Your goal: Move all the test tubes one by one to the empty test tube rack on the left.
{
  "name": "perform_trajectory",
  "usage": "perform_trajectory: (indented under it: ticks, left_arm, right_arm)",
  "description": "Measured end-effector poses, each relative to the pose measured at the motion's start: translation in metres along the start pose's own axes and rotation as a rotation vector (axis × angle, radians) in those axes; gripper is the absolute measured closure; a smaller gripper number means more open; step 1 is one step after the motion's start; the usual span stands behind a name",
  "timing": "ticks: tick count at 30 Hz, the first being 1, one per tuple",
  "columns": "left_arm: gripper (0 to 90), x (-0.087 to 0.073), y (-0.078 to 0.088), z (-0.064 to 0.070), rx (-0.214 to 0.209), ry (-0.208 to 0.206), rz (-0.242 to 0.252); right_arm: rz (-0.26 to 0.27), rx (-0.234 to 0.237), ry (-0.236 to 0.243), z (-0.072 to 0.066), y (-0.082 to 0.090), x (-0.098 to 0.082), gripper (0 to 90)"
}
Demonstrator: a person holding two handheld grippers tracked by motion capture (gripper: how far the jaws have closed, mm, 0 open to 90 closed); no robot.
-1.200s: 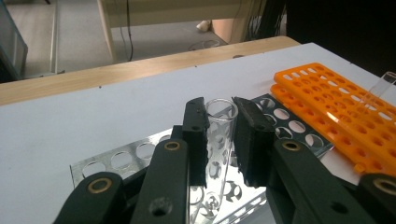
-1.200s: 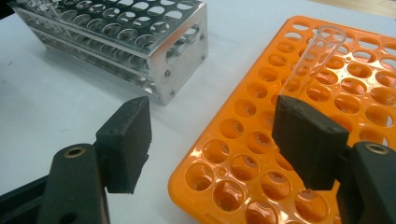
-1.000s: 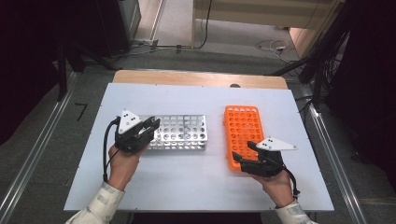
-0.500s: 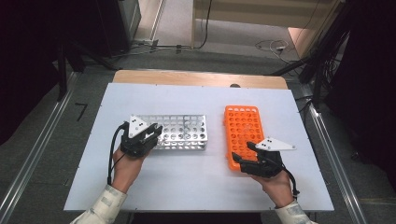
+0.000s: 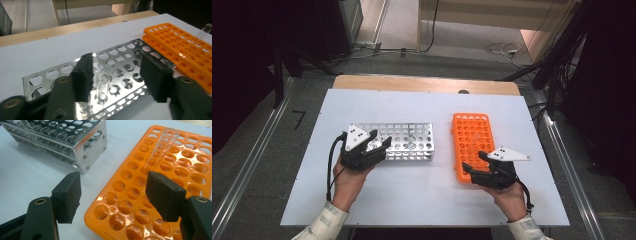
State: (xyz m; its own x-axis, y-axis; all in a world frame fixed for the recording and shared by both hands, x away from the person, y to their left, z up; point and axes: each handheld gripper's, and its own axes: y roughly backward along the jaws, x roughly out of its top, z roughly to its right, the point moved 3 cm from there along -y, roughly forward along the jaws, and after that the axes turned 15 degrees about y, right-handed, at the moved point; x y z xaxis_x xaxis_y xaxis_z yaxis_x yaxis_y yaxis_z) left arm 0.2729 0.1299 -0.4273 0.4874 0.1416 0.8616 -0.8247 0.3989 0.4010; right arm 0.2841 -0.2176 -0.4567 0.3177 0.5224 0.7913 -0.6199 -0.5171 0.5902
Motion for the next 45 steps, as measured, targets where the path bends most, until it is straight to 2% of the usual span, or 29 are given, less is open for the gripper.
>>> perform_trajectory:
  ticks: [3,7,16,21,28,31,38,45]
  left_arm:
    - [25.3,-0.003,0.005,0.006,-0.021,0.013,-0.008]
    - [21.4,-0.01,0.012,0.012,-0.073,0.043,-0.013]
    - [19.9,-0.015,0.014,0.023,-0.105,0.024,-0.019]
    - [19.9,-0.017,0.013,0.026,-0.11,0.016,-0.025]
    - [19.9,-0.018,0.011,0.026,-0.109,0.012,-0.033]
    - [19.9,-0.018,0.011,0.026,-0.109,0.013,-0.034]
    - [20.0,-0.019,0.01,0.025,-0.109,0.013,-0.038]
    - [20.1,-0.019,0.01,0.026,-0.11,0.014,-0.039]
  right_arm:
    - [0.001,-0.017,-0.005,0.004,-0.001,-0.001,27.5]
    - [-0.004,-0.046,-0.021,0.011,-0.006,-0.004,29.1]
    - [-0.024,-0.11,-0.04,0.028,-0.026,-0.007,31.4]
    - [-0.034,-0.116,-0.065,0.037,-0.036,-0.005,33.1]
    - [-0.05,-0.093,-0.057,0.037,-0.048,0.005,43.3]
    - [-0.054,-0.086,-0.081,0.037,-0.052,0.01,48.3]
    - [-0.095,-0.107,-0.085,0.037,-0.058,0.012,56.4]
    - [-0.104,-0.136,-0.103,0.039,-0.059,0.011,72.6]
